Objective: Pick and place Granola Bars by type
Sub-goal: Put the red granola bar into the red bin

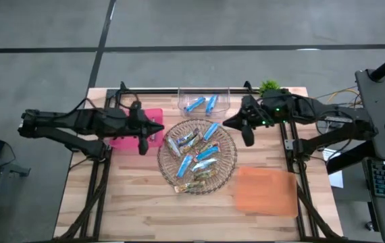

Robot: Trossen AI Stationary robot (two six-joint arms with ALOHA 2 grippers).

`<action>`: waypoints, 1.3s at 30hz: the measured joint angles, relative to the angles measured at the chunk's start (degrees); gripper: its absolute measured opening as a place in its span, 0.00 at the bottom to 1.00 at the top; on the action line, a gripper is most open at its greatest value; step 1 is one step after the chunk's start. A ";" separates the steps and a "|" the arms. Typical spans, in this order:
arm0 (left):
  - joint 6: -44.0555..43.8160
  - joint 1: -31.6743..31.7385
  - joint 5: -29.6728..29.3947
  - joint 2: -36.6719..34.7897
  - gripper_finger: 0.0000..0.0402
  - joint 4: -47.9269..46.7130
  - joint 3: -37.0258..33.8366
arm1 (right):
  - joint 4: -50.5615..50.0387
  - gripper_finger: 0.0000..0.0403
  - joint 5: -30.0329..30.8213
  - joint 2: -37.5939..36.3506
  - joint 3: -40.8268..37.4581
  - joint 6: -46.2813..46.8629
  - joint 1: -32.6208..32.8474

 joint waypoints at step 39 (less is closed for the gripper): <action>20.96 0.00 17.24 22.63 0.33 -21.67 19.96 | 0.11 0.02 -0.07 -1.74 -2.99 2.30 -0.02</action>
